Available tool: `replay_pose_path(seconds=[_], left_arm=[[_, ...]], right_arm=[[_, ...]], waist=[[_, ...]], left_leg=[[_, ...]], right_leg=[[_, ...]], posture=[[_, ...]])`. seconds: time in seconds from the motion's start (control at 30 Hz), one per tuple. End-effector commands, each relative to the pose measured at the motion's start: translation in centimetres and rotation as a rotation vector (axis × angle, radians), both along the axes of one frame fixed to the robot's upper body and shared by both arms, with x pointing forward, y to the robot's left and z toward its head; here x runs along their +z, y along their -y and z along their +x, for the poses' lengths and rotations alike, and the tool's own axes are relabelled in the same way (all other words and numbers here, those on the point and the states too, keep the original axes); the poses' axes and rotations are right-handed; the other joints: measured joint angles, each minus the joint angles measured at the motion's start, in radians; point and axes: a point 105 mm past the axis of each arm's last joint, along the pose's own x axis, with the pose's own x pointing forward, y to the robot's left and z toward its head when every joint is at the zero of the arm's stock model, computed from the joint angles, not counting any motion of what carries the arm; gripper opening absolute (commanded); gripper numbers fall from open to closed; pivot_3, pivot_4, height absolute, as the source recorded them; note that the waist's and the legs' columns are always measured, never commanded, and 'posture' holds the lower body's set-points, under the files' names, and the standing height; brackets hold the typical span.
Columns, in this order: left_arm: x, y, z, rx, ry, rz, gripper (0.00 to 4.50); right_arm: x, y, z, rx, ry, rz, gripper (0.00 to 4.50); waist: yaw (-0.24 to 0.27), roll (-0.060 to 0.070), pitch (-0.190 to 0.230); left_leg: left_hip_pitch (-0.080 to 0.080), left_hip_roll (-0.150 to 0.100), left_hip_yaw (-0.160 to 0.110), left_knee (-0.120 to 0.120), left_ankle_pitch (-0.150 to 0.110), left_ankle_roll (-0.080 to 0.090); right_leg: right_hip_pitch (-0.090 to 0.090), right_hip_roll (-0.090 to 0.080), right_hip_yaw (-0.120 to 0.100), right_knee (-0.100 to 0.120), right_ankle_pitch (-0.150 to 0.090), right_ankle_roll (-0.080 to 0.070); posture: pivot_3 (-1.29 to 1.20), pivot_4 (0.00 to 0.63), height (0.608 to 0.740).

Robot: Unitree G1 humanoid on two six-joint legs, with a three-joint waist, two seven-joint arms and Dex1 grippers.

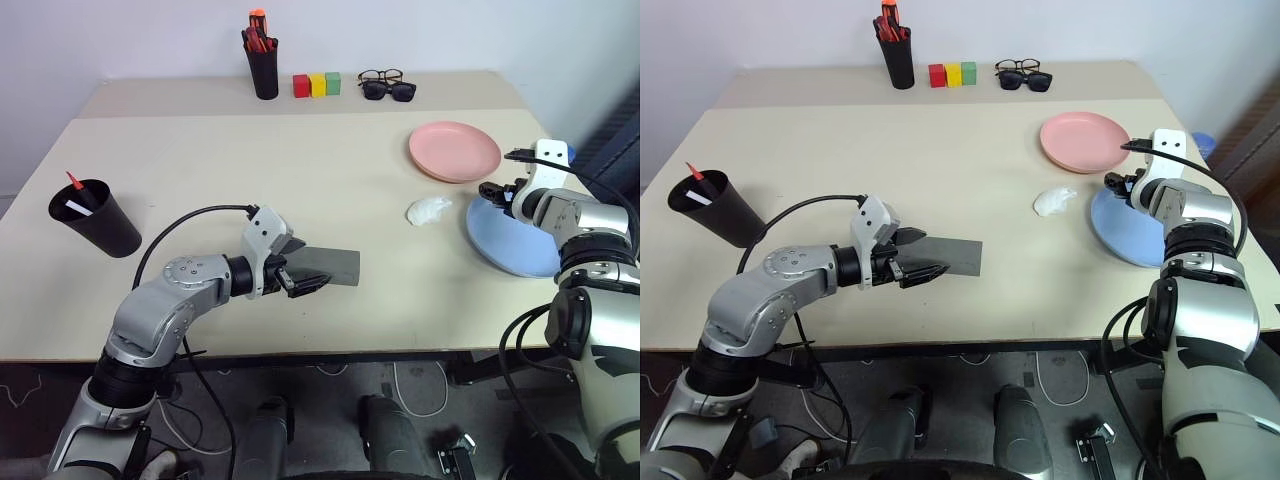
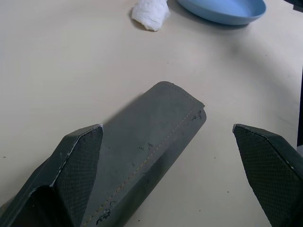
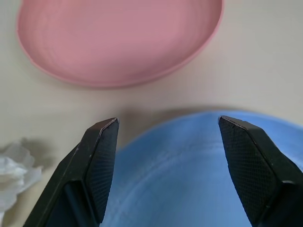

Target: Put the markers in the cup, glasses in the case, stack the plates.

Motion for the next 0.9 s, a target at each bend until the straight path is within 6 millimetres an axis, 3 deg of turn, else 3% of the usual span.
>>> replay_pose_path(seconds=[0.03, 0.9], left_arm=[[0.9, 0.1, -0.3, -0.006, 0.046, -0.006, 4.50], [0.8, 0.7, -0.5, -0.021, 0.035, -0.023, 4.50]], right_arm=[[1.8, -0.3, 0.3, 0.000, 0.051, 0.021, 3.39], [-1.3, -2.8, -0.6, 0.035, -0.066, -0.040, 3.39]], waist=[[0.000, 0.000, 0.000], [0.001, 0.000, 0.000]], left_leg=[[0.000, 0.000, 0.000, 0.000, 0.000, 0.000], [0.000, 0.000, 0.000, 0.000, 0.000, 0.000]], right_leg=[[0.000, 0.000, 0.000, 0.000, 0.000, 0.000], [0.000, 0.000, 0.000, 0.000, 0.001, 0.002]], posture=[[0.00, 0.150, 0.740], [0.00, 0.150, 0.740]])
